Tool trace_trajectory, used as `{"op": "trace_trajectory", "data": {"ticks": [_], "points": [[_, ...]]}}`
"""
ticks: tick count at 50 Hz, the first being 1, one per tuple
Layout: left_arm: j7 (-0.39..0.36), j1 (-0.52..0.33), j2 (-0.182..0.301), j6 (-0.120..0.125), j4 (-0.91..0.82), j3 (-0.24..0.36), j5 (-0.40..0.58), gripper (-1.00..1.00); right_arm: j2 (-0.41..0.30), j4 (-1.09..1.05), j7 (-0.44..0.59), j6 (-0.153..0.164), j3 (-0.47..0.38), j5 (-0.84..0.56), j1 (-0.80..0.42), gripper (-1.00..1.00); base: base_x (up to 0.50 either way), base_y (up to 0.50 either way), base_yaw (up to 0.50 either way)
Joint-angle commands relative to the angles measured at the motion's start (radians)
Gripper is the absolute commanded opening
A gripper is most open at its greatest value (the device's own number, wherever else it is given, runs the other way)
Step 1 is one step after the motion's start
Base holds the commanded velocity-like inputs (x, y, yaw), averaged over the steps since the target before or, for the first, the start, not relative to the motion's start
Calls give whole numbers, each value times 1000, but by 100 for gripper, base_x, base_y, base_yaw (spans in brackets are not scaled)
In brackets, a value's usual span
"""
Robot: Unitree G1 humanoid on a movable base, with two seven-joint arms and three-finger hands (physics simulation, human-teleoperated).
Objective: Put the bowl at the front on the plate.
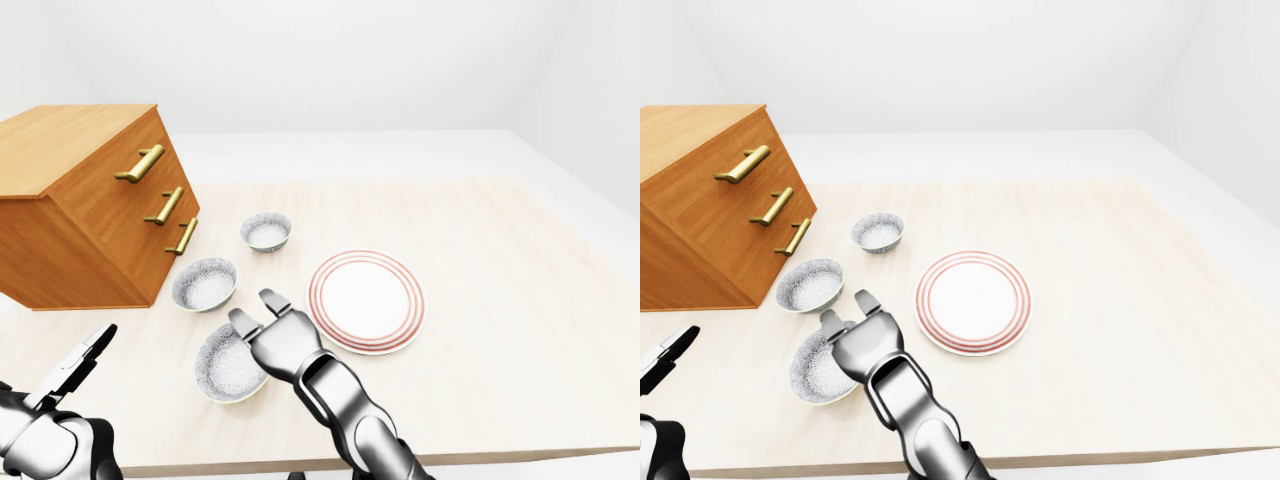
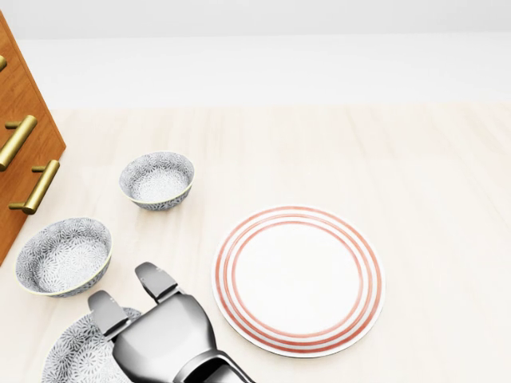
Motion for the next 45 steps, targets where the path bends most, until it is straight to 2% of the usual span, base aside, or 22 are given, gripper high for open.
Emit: {"op": "trace_trajectory", "data": {"ticks": [1, 4, 16, 40, 45], "points": [[0, 5, -2, 0, -15, 5, -5, 100, 26, 67, 13, -48, 2, 15, -42, 100, 0, 0, 0], [0, 0, -3, 0, 1, 1, 1, 100, 39, 97, 13, -48, -1, 6, -71, 100, 0, 0, 0], [0, -1, 1, 0, 14, -5, -1, 100, 51, 95, 13, -48, 25, -16, -45, 100, 0, 0, 0], [0, 0, 1, 0, 8, -4, -1, 100, 41, 46, 13, -48, 158, 1, 21, 100, 0, 0, 0], [0, 1, 0, 0, 2, -2, 0, 100, 39, 49, 13, -48, 163, 7, 25, 100, 0, 0, 0]]}}
